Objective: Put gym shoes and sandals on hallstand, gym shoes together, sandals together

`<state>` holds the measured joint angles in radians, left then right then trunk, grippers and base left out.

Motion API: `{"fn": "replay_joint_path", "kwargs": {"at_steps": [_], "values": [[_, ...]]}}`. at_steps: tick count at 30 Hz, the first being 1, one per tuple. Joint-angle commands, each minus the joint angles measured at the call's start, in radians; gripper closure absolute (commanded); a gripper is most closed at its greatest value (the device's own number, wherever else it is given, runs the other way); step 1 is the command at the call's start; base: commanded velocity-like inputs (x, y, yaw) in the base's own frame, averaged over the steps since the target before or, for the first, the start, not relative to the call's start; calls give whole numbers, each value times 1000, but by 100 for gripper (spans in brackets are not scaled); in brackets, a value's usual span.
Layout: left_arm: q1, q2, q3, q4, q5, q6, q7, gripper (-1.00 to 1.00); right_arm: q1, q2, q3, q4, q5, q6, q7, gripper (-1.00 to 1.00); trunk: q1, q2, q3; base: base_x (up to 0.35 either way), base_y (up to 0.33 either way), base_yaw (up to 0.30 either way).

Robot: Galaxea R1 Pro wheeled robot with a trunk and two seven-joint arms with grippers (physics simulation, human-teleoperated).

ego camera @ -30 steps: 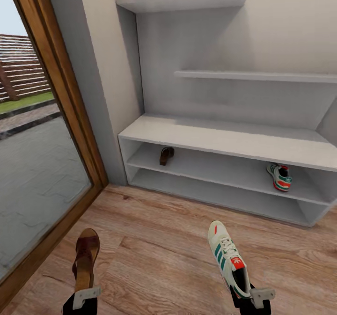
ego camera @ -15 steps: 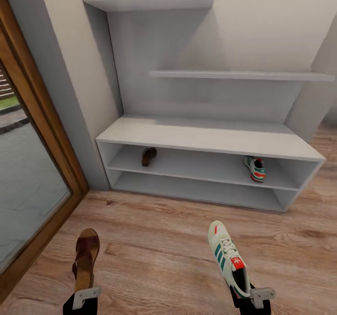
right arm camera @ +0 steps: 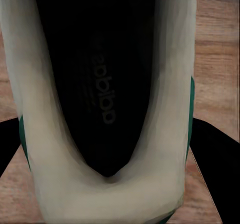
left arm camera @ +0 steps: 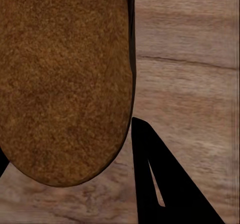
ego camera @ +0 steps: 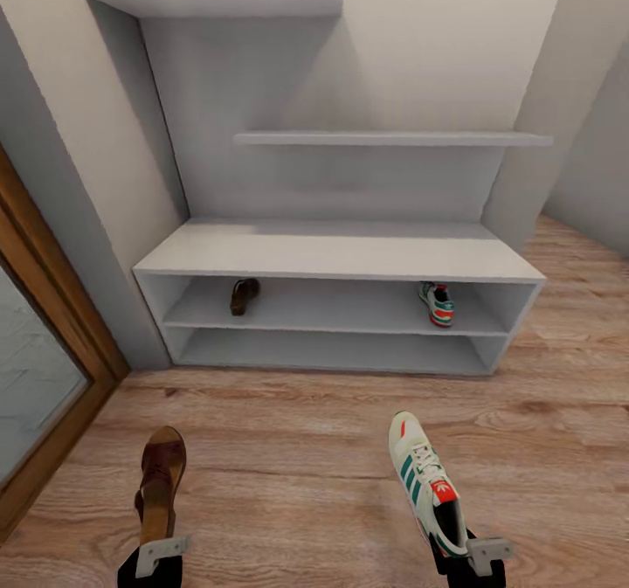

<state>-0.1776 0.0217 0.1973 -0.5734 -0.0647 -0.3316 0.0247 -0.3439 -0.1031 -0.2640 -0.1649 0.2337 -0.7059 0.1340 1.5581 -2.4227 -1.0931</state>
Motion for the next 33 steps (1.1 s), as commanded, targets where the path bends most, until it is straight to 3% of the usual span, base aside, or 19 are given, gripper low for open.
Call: {"fn": "replay_joint_path", "kwargs": {"at_steps": [1,19,21,23,24,25,26,27,29,33], "values": [[0,0,2,0,-10,-3,3,100,0,0,-9,1,4,-3,7,100,0,0,-1,0,0,-194],[0,0,2,0,-10,-3,3,100,-1,5,-11,0,3,-3,6,100,0,0,-1,0,0,-20],[-2,-1,1,8,-14,1,3,100,-1,-4,-25,-3,-1,-2,2,100,0,0,-1,0,0,0],[-12,-3,1,18,-16,8,1,100,-1,-16,-63,-4,-2,-1,-8,100,0,0,-1,0,0,0],[-19,-4,0,22,-16,15,2,100,-1,-37,-124,-5,-2,-1,-28,100,0,0,-1,0,0,0],[-114,-10,-1,23,-17,158,0,100,-1,-132,-312,-6,-3,3,-41,100,0,0,-1,0,0,0],[-183,-14,-3,23,-18,258,-1,100,-1,-193,-424,-6,-3,4,-46,100,0,0,-1,0,0,0],[-211,-15,-5,24,-19,296,-1,100,-1,-217,-467,-6,-3,5,-48,100,0,0,-1,0,0,0],[-300,-19,-23,24,-19,397,-2,100,-1,-281,-589,-7,-3,8,-52,100,0,0,-1,0,0,0],[-411,-33,-86,25,-18,508,-1,100,-1,-326,-727,-23,-2,68,-56,100,0,0,-1,0,0,0]]}}
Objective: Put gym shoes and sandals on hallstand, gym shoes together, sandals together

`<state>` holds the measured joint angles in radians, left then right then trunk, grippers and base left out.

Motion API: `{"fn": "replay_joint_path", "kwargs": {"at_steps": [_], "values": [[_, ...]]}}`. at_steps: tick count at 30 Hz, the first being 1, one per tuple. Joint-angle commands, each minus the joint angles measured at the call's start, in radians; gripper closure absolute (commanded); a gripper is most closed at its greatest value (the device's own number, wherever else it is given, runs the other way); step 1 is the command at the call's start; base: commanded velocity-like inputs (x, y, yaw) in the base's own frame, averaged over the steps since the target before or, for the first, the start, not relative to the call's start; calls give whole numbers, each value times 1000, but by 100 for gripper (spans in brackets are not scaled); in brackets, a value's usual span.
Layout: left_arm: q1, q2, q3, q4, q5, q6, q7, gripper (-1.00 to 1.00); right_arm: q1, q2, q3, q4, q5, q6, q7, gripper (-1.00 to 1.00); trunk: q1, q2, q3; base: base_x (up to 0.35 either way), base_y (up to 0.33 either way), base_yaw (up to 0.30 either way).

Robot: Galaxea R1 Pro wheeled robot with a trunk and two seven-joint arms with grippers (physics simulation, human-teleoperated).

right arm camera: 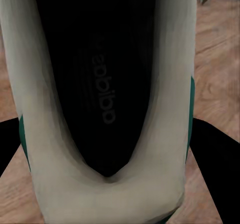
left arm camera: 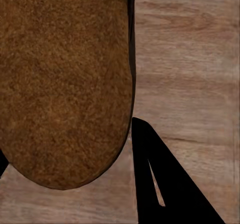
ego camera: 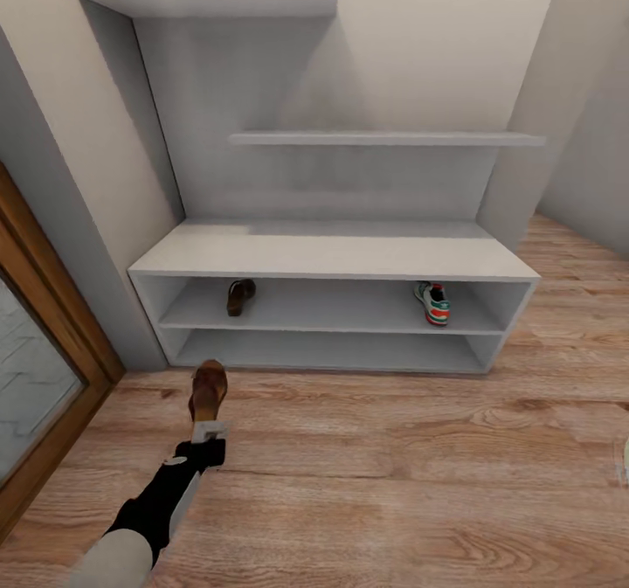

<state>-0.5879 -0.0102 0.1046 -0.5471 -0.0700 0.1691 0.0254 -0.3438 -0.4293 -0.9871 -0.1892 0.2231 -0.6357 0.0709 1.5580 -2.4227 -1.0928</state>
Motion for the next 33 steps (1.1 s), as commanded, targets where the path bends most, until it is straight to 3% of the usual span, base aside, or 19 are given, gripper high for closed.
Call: {"fn": "replay_joint_path", "kwargs": {"at_steps": [1,4,9,13,22,26,33], "values": [[-11,-5,-2,-1,-13,22,-2,100,-1,-4,-16,-7,8,13,8,100,0,0,-1,0,0,0],[-80,-38,-54,-1,-13,130,-3,100,-1,-32,-88,-100,8,216,8,100,0,0,-1,0,0,0],[-172,-52,-93,3,-11,222,-13,100,-1,-54,-223,-330,5,556,9,100,0,0,-1,0,0,0],[-198,-49,-101,6,-14,265,-52,100,-1,-52,-255,-447,3,712,13,100,0,0,-1,0,0,0],[-195,-42,-107,-9,-14,270,-68,100,-1,-14,-254,-472,4,739,87,100,0,0,-1,0,0,0],[-195,-40,-105,-8,-14,271,-68,100,-1,-9,-254,-473,4,737,91,100,15,-28,-14,0,0,0],[-200,-40,-103,-10,-14,270,-68,100,-1,-7,-254,-468,4,666,90,100,42,-77,-36,0,0,0]]}}
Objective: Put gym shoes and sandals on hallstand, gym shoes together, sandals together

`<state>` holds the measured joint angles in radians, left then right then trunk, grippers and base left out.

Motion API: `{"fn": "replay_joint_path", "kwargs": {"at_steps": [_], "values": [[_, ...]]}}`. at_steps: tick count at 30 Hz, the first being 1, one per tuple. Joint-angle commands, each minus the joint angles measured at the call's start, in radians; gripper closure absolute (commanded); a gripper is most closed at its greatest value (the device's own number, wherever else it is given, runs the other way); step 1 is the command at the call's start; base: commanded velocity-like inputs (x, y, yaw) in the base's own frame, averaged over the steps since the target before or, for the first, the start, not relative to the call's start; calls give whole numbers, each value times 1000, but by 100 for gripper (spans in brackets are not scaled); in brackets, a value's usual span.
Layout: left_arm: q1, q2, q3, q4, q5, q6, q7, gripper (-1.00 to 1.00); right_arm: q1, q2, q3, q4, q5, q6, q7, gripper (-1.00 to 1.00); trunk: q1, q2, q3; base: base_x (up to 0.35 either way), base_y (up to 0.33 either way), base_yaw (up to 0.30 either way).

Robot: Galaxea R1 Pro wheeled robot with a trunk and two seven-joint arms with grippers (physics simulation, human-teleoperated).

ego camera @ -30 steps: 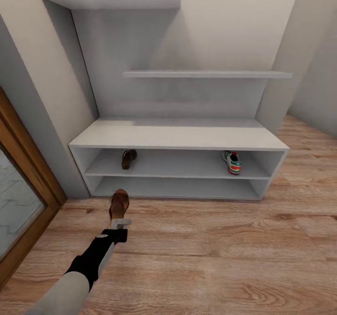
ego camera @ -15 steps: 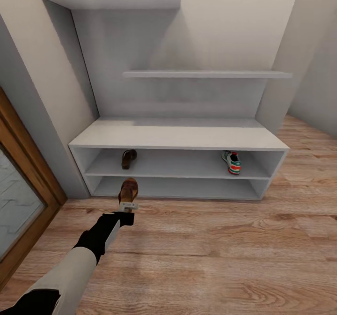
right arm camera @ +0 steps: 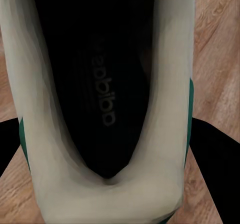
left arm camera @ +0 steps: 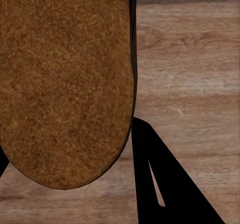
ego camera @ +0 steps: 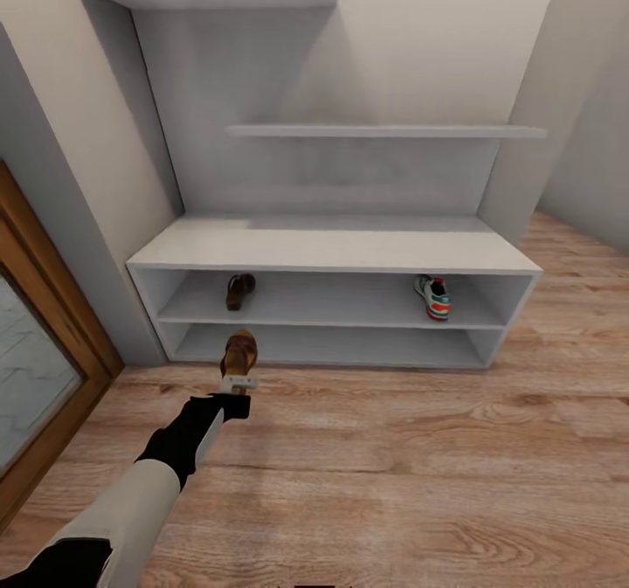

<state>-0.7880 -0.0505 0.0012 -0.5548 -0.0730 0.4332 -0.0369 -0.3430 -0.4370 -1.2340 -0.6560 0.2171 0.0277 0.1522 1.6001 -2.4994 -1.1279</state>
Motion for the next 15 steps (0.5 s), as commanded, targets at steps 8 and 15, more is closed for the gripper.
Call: {"fn": "replay_joint_path", "kwargs": {"at_steps": [8,15], "values": [[-30,-2,0,-16,-11,9,-6,100,-2,6,-7,-1,11,-10,8,100,3,-3,-41,0,0,0],[-66,-3,0,-19,-12,16,-5,100,-2,6,-7,-1,11,-10,7,100,6,-4,-72,0,0,0]]}}
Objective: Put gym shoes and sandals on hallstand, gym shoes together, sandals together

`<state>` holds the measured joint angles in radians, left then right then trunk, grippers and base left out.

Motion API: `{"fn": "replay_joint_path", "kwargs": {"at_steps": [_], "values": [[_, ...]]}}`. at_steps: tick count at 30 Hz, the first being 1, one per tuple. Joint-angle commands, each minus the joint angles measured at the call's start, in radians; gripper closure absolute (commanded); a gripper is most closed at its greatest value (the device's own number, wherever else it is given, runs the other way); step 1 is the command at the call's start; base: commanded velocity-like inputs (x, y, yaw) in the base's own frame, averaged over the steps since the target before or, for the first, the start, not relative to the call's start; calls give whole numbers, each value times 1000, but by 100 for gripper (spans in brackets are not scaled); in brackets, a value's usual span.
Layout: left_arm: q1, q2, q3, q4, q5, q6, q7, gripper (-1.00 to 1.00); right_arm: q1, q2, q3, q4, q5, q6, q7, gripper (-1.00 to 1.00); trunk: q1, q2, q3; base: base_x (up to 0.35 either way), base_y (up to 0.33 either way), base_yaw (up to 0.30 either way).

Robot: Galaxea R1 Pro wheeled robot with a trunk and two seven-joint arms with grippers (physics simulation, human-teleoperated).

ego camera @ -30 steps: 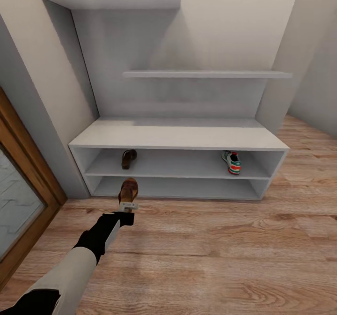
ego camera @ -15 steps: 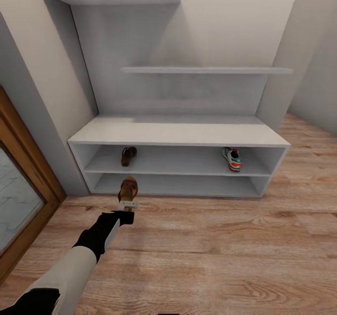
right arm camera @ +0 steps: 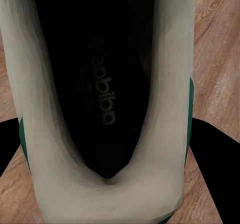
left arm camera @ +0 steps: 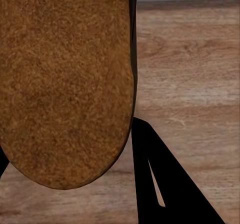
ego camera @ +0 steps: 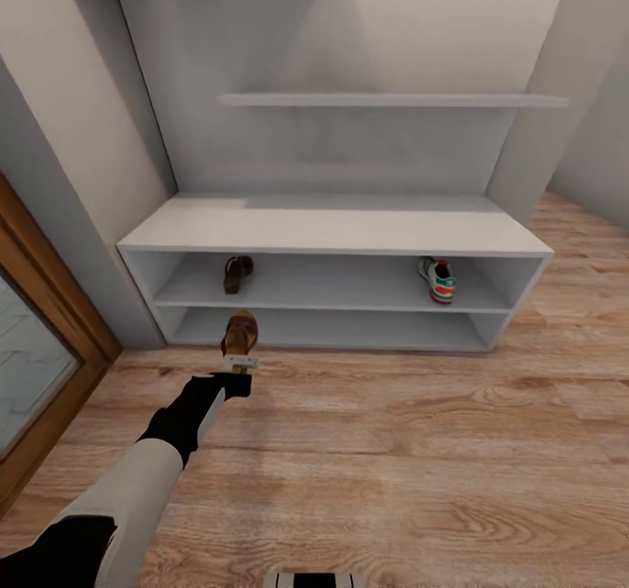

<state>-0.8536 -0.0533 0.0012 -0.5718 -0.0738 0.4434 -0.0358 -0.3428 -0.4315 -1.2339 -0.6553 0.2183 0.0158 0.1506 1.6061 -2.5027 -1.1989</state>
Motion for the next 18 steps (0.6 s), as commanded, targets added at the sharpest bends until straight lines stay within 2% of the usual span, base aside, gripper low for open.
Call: {"fn": "replay_joint_path", "kwargs": {"at_steps": [1,12,18], "values": [[-2,0,0,-2,-12,5,-6,100,-2,0,-7,-1,10,1,9,100,0,0,-2,0,0,0],[-5,0,0,-8,-12,2,-6,100,-2,1,-7,-3,10,1,9,100,0,0,-10,0,0,0],[-4,1,-4,-76,-12,5,-6,100,-2,1,-7,-2,10,-4,10,100,0,0,-10,0,0,0]]}}
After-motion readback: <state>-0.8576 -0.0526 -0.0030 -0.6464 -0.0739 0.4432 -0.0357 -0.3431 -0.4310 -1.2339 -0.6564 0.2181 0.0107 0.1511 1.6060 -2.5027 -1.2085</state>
